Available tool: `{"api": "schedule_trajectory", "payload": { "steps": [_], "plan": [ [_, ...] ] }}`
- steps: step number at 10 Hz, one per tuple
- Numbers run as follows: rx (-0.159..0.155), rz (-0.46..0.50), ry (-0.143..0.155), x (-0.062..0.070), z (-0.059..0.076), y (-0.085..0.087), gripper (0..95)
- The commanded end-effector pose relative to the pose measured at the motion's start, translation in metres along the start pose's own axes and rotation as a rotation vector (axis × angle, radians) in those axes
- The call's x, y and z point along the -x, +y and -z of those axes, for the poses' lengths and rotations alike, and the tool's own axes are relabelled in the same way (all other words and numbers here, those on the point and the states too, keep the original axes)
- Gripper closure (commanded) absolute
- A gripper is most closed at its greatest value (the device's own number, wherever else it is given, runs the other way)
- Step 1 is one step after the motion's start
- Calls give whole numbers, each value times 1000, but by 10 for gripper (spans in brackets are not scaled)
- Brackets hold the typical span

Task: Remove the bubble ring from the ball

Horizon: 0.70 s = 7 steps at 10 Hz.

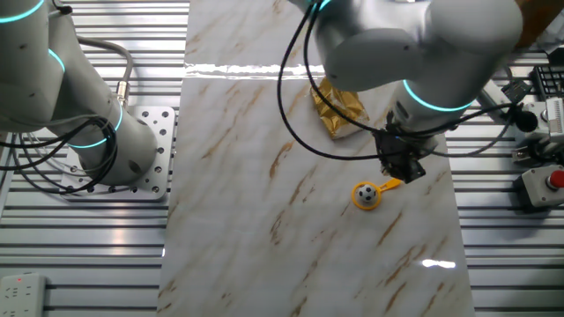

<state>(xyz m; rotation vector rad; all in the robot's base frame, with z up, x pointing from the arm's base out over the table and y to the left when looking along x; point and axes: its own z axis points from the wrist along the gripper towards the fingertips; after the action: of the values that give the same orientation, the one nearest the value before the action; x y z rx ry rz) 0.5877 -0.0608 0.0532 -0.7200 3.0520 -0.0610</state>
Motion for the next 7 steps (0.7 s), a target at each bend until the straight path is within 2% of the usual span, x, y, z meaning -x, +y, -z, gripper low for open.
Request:
{"api": "schedule_trajectory", "payload": {
  "steps": [1,3,7],
  "plan": [
    [1,1,-14,5,-9,-3,950],
    [0,1,-17,6,-18,-4,950],
    [3,3,-18,10,-19,-6,950]
  ]
}}
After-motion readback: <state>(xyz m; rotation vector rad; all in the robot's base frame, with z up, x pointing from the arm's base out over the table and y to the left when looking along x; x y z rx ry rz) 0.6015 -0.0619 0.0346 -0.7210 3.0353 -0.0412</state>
